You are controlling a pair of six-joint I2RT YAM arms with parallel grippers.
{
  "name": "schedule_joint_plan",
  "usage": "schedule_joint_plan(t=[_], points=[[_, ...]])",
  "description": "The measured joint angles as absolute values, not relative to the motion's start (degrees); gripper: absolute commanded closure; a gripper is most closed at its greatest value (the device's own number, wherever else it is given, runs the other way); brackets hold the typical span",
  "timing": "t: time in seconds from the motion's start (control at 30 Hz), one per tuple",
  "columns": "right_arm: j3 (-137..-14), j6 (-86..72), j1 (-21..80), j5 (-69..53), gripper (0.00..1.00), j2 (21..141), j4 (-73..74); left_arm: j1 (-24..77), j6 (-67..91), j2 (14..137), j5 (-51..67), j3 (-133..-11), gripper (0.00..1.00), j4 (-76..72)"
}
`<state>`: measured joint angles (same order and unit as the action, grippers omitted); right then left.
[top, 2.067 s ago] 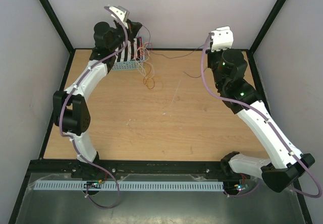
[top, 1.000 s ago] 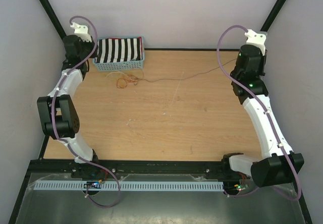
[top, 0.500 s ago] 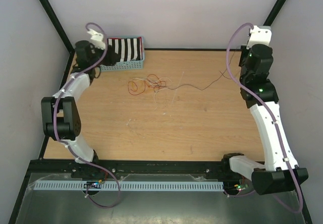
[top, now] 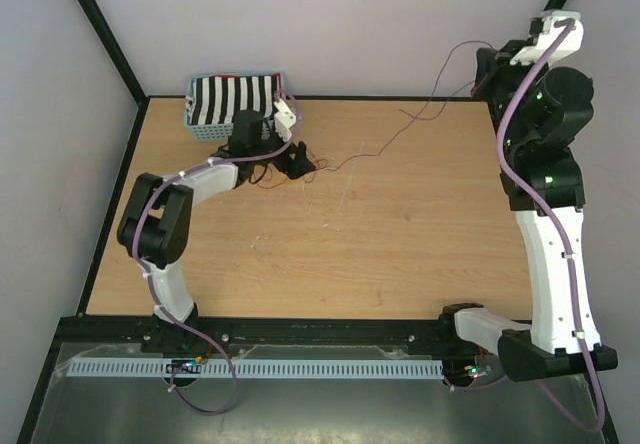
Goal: Zip-tie the wires
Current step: Untie the cable at the center of the board.
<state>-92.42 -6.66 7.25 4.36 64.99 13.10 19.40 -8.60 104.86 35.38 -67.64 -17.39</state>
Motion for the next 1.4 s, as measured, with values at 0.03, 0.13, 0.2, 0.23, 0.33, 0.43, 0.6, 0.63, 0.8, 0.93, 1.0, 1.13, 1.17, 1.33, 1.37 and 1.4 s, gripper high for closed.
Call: schedule_joint_plan(t=[0.03,0.13,0.2,0.23,0.33,0.43,0.6,0.63,0.8,0.93,1.0,1.13,1.17,1.33,1.37,1.4], points=[[-93.7,-7.4,7.2,3.7,1.00,65.5,13.1,19.7,-9.0,106.0,35.2,-67.6,0.21,-17.3],[-97.4,-9.2,7.2,1.9,1.00,67.1,12.8,20.7,-10.0,109.6,34.5,-67.7,0.21,-17.0],[-99.5,-10.3,7.2,0.9,1.00,67.9,12.6,21.2,-10.7,111.6,34.1,-68.3,0.22,-15.9],[-100.5,-10.9,7.2,0.3,1.00,68.3,12.3,21.4,-11.2,112.5,33.8,-68.7,0.24,-15.4],[-102.2,-12.9,7.2,-0.7,1.00,68.6,10.9,22.3,-12.6,115.0,32.3,-70.7,0.37,-13.5],[-103.7,-14.5,7.2,-1.1,1.00,68.6,9.3,22.9,-14.1,116.7,30.1,-72.8,0.65,-11.6],[-106.9,-14.9,7.2,-0.6,1.00,68.7,7.4,23.2,-15.9,117.7,26.5,-74.3,0.97,-9.1],[-107.4,-14.7,7.2,0.1,1.00,68.5,7.2,23.2,-16.3,117.7,25.9,-74.3,1.00,-8.5],[-107.6,-12.7,7.2,4.4,1.00,66.2,6.9,23.0,-16.4,117.9,22.4,-75.3,1.00,-5.3],[-106.6,-10.7,7.2,9.4,1.00,62.5,6.2,21.6,-14.4,118.7,20.0,-78.9,1.00,-1.6],[-105.9,-9.6,7.2,12.1,1.00,60.3,5.9,20.2,-12.9,119.5,19.2,-81.1,1.00,0.3],[-105.3,-6.5,7.2,18.0,1.00,56.7,5.3,16.8,-10.2,121.1,17.5,-84.2,1.00,4.2],[-105.3,-5.8,7.2,19.4,1.00,55.9,4.8,16.2,-9.7,121.4,17.2,-84.5,1.00,5.2],[-104.1,-3.9,7.2,22.5,1.00,53.8,3.9,14.0,-8.3,121.8,16.3,-84.6,0.89,8.5],[-103.6,-3.9,7.2,22.4,1.00,53.7,4.0,14.1,-8.3,121.8,16.4,-84.6,0.83,8.7],[-103.0,-4.0,7.2,22.1,1.00,53.9,4.2,14.2,-8.2,121.8,16.7,-84.6,0.75,8.9]])
